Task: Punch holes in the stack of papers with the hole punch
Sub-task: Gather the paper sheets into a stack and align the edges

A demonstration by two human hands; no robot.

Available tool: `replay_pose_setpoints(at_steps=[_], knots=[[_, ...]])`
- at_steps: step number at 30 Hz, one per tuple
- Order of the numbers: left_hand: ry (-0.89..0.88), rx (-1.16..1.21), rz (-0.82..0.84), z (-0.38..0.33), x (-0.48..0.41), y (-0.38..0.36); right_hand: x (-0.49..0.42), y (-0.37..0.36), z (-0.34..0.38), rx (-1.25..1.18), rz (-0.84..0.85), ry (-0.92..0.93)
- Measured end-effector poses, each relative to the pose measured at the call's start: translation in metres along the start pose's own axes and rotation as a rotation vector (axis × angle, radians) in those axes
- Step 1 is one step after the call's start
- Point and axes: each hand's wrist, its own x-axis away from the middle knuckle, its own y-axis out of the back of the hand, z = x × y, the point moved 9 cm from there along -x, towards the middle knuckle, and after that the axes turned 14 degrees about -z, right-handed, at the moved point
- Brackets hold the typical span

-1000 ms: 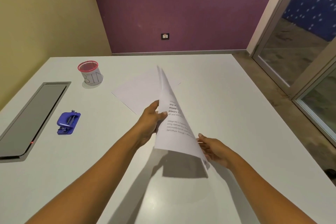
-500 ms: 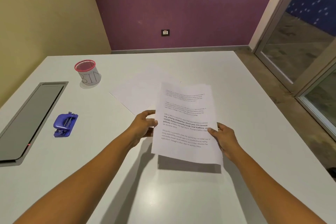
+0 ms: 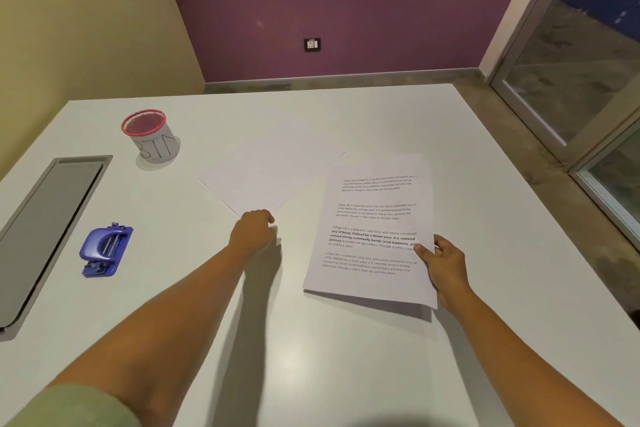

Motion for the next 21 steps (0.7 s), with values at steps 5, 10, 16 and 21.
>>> replay_pose_setpoints(at_steps=[5,10,16,21], knots=[[-0.134,-0.205,-0.057,0.001,-0.024,-0.017,-0.010,-0.007,-0.005,-0.001,-0.011,-0.030],[-0.152,-0.360,0.004,0.010,-0.039,-0.031,-0.012,-0.015,-0.006,0.002,-0.001,-0.027],[-0.129,-0.455,-0.057,0.018,-0.044,-0.025,-0.015,-0.025,-0.003,0.004,0.001,-0.025],[-0.135,-0.427,-0.117,0.013,-0.047,-0.017,-0.015,-0.028,-0.005,0.009,0.003,-0.026]])
